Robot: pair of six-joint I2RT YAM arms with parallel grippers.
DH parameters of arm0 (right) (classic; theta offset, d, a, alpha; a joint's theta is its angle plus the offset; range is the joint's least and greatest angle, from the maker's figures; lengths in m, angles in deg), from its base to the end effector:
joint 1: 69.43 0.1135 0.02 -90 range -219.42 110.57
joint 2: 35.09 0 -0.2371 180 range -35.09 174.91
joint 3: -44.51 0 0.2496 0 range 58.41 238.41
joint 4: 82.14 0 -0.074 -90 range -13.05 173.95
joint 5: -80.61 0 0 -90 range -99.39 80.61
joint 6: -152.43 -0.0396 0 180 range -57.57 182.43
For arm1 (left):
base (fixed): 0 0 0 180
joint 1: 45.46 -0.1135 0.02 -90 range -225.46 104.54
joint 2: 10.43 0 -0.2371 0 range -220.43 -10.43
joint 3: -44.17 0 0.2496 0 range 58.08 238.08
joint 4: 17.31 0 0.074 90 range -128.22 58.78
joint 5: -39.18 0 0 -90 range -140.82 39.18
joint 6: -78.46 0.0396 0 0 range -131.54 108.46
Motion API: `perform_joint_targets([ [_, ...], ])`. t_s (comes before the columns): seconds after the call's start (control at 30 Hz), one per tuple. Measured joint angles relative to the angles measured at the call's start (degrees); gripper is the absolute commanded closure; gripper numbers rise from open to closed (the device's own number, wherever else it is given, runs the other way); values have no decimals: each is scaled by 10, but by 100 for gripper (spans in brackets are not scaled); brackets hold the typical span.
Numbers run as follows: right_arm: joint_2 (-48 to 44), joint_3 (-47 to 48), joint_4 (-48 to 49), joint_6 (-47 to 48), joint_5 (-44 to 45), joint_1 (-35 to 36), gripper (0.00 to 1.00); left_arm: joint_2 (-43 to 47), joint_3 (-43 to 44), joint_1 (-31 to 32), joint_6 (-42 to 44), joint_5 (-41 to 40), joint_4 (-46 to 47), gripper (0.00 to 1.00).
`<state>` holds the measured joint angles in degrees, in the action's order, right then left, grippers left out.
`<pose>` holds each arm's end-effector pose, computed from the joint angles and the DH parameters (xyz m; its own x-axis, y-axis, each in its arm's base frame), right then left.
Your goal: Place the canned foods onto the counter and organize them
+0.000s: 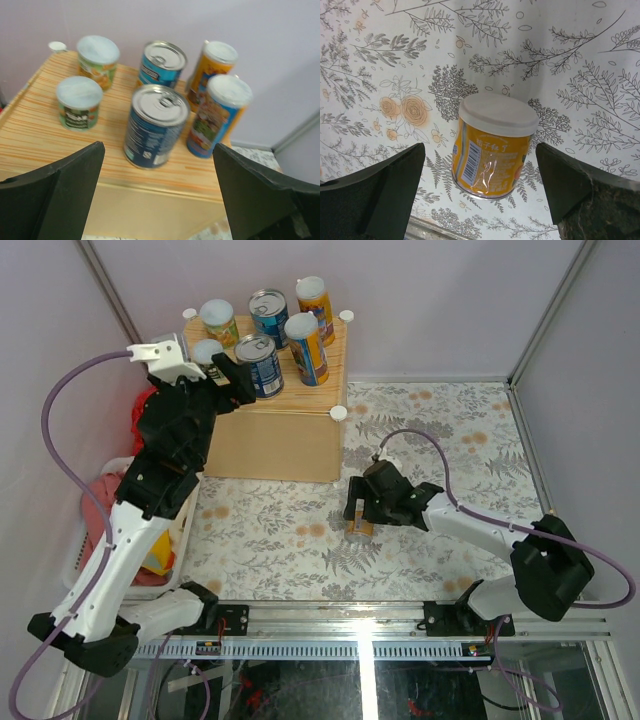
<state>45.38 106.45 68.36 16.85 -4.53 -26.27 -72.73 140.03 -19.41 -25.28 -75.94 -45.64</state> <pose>0.2162 0.1982 0.1836 -0.8369 0.1908 -0.5130 -0.0608 0.8991 0.4335 0.2115 -0.0847 0.4714 0.0753 -0.2762 -0.9581 0.0368 0.9610 -0.2741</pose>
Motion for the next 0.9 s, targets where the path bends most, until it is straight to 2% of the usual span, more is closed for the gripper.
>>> perform_joint_targets([
  [0.23,12,-10,-10,-12,2,15,1,43,-40,67,-23,-8,-32,10],
  [0.63,21,-26,-20,-27,22,62,2,83,-88,110,-59,-21,-63,10],
  [0.77,26,-29,-17,-30,39,66,8,89,-97,122,-62,-24,-66,10],
  [0.9,29,-30,-11,-30,52,67,22,95,-102,127,-66,-29,-70,10],
])
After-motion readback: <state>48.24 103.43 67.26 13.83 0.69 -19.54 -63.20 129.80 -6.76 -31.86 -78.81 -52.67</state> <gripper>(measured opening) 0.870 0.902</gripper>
